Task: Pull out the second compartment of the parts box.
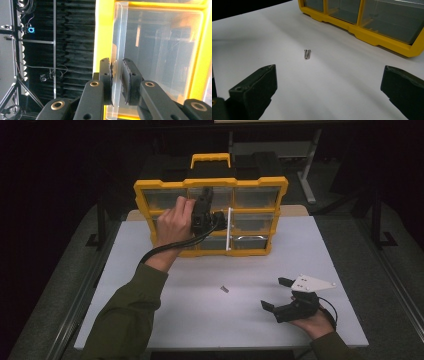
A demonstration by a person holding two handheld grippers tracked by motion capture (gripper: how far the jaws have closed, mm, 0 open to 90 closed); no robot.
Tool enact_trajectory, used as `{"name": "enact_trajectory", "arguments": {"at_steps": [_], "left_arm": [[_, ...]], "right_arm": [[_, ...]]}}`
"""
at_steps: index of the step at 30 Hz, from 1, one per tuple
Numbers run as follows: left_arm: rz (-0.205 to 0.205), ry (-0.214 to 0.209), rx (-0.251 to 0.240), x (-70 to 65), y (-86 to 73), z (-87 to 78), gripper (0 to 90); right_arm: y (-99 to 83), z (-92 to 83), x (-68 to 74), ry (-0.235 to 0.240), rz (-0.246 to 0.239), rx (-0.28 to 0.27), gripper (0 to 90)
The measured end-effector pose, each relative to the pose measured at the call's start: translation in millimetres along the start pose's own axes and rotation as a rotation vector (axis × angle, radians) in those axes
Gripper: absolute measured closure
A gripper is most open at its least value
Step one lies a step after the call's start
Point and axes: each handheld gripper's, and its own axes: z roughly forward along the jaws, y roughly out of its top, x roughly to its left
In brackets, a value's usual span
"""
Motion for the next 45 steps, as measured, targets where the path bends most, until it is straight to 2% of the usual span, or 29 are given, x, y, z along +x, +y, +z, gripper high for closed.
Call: {"name": "enact_trajectory", "arguments": {"at_steps": [7, 17, 36, 45], "left_arm": [[0.024, 0.002, 0.005, -0.4, 0.4, -1.1, 80.5], [0.009, 0.0, -0.008, -0.1, 0.5, -5.5, 80.5], [0.031, -0.001, -0.022, 1.5, -0.1, -16.9, 80.7], [0.028, 0.005, -0.033, 2.0, 0.3, -23.4, 80.8]], "right_arm": [[0.0, -0.4, -0.2, -0.001, 0.002, -0.003, 0.0], [0.0, -0.2, -0.2, -0.002, 0.001, -0.003, 0.0], [0.0, 0.1, -0.1, -0.003, 0.002, -0.001, 0.0], [-0.1, 0.1, -0.1, -0.004, 0.002, -0.001, 0.0]]}}
